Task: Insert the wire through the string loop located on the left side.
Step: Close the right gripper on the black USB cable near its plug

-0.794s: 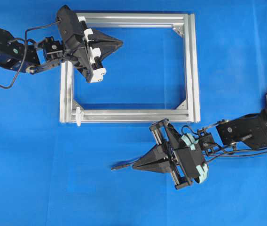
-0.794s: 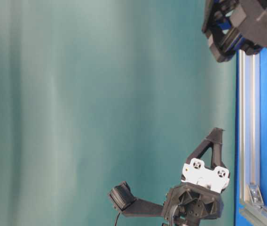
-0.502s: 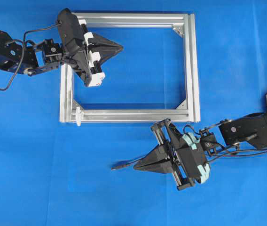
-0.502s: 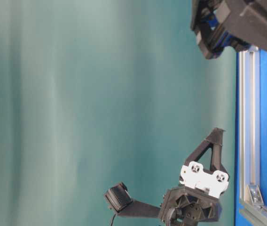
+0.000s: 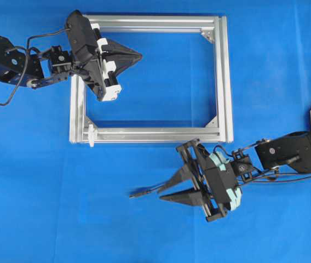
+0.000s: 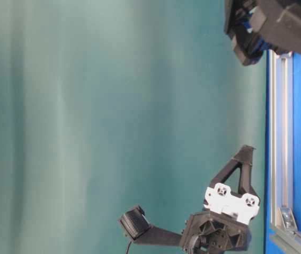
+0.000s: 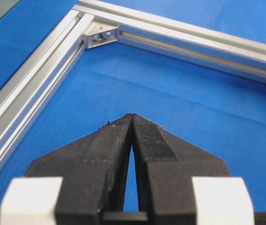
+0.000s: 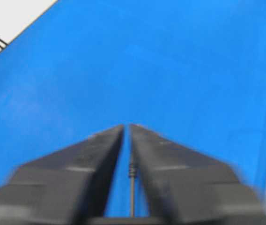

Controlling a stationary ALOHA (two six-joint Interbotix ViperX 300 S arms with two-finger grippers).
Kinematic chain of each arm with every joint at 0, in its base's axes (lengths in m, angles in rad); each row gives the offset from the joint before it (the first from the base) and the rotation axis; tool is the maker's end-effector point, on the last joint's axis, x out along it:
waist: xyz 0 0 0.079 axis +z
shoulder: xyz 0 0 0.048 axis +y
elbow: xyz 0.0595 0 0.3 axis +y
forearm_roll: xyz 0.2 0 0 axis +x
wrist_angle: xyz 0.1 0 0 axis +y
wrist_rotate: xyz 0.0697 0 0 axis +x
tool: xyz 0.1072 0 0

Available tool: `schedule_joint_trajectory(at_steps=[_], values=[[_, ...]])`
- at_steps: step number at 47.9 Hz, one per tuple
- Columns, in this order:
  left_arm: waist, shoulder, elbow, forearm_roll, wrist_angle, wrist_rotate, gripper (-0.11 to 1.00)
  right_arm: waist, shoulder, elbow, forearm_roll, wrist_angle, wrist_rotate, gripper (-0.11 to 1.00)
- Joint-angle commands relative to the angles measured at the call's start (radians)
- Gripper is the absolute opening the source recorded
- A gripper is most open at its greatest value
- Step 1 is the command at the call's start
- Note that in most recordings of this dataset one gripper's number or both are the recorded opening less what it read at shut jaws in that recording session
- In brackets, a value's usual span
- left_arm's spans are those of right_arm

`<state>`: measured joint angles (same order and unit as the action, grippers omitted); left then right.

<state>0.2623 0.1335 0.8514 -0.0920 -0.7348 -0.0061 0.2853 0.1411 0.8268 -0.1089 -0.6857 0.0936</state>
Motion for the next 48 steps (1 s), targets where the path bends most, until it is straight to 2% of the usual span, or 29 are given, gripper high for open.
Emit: schedule_joint_trajectory(at_steps=[1, 7, 9, 15, 34, 48], values=[[-0.002, -0.032, -0.005, 0.003, -0.006, 0.0, 0.0, 0.005, -0.031, -0.011, 0.006, -0.002, 0.008, 0.4], [-0.002, -0.034, 0.003, 0.003, -0.005, 0.0, 0.0, 0.005, -0.031, -0.011, 0.017, 0.011, 0.014, 0.78], [-0.002, -0.034, 0.003, 0.003, -0.005, 0.0, 0.0, 0.005, -0.031, -0.011, 0.021, 0.015, 0.014, 0.86], [0.0, -0.037, 0.005, 0.003, -0.005, 0.0, 0.0, 0.005, -0.029, -0.012, 0.046, 0.035, 0.014, 0.78], [0.005, -0.038, 0.006, 0.003, -0.005, 0.0, 0.0, 0.005, 0.083, -0.031, 0.132, 0.009, 0.014, 0.79], [0.005, -0.04, 0.012, 0.002, -0.005, 0.0, 0.0, 0.005, 0.155, -0.052, 0.167, 0.0, 0.014, 0.78]])
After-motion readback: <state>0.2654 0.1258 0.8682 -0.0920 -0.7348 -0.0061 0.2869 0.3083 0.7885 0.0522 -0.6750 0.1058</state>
